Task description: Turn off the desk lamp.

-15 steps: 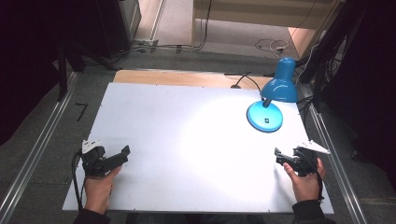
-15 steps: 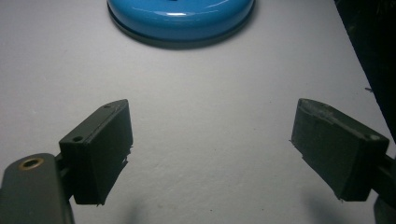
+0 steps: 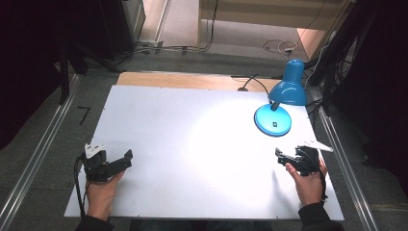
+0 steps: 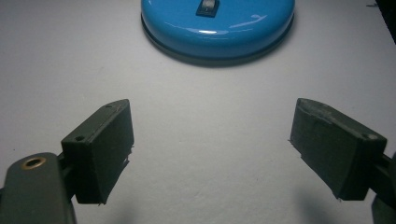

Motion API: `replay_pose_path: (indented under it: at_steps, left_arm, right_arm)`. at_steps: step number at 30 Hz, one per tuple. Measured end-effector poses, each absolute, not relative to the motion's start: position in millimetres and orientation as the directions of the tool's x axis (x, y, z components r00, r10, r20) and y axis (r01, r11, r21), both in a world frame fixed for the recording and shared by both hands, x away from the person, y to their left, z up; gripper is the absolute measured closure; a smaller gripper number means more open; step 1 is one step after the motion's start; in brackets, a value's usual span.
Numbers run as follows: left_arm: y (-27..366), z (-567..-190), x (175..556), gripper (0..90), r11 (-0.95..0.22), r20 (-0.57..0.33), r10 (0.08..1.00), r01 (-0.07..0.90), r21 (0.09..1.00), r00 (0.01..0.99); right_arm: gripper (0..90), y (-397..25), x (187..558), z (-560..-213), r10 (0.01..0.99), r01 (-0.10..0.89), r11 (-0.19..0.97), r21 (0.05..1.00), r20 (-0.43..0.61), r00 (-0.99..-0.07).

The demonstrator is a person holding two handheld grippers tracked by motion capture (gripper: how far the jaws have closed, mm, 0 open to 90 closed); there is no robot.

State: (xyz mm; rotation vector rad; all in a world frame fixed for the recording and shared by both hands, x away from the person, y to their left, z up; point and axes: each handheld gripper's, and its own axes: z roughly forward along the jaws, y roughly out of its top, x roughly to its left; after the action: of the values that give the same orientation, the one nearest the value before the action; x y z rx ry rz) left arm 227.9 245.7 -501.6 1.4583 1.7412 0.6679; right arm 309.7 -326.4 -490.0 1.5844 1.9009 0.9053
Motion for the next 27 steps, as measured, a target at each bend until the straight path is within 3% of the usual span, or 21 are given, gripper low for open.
replay_pose_path:
  at_steps: [27]
  left_arm:
    - [246.9,-501.3,226.7,6.2,0.215,-0.218,0.974,0.58,0.785,-0.066]
  right_arm:
    - [15.7,-314.3,338.8,-484.5,0.98,0.628,0.084,0.774,0.05,-0.194]
